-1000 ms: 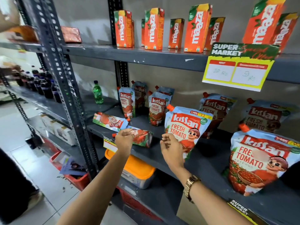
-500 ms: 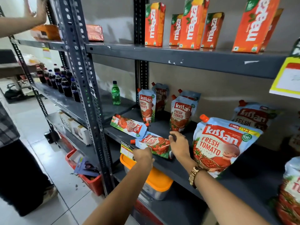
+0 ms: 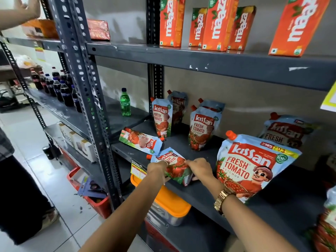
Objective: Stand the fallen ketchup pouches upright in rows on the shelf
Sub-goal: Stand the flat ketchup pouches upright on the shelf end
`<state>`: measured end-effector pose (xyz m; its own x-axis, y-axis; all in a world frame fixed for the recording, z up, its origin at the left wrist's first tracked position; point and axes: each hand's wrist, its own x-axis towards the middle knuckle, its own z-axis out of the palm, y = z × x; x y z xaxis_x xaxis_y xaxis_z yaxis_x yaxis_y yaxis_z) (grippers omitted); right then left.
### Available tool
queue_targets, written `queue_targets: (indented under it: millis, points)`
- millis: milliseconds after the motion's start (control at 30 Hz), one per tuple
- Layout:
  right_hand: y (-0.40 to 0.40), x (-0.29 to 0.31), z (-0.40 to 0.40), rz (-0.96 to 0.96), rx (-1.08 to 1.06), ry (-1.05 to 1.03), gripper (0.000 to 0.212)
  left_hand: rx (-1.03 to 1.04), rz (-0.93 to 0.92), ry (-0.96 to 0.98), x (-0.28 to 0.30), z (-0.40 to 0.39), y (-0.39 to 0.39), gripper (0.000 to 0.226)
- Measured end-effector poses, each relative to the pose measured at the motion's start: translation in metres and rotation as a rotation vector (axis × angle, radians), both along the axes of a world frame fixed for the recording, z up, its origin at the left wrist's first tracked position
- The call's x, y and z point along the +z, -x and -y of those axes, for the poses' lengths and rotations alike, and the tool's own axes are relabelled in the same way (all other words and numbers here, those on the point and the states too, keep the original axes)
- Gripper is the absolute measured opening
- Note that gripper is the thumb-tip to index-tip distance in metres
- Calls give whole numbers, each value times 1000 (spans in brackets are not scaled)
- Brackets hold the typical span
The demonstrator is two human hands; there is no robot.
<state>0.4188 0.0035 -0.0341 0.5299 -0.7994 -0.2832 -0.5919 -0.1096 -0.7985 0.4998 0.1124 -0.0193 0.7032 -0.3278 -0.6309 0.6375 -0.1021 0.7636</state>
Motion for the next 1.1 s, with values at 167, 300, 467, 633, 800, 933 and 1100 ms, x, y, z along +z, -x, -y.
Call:
queue_targets:
  millis: [167, 300, 467, 633, 800, 933, 1100]
  points:
    - [6, 4, -11, 84, -71, -262, 27, -121, 50, -132, 9, -3, -17, 46]
    - [8, 6, -22, 130, -50, -451, 27, -166, 105, -231, 2, -6, -27, 33]
    - [14, 13, -30, 119, 10, -569, 34, -237, 189, -269, -4, -11, -31, 17]
    - [21, 17, -40, 4, 75, -633, 12, -374, 255, -287, -1, -18, -26, 16]
    - [30, 17, -48, 70, 60, -630, 10, -463, 351, -271, 2, -16, -26, 20]
    - [29, 17, -49, 138, 30, -530, 22, -464, 451, -169, 8, -9, -29, 19]
    - [20, 16, -42, 213, -40, -246, 15, -395, 575, 26, 27, 2, -37, 49]
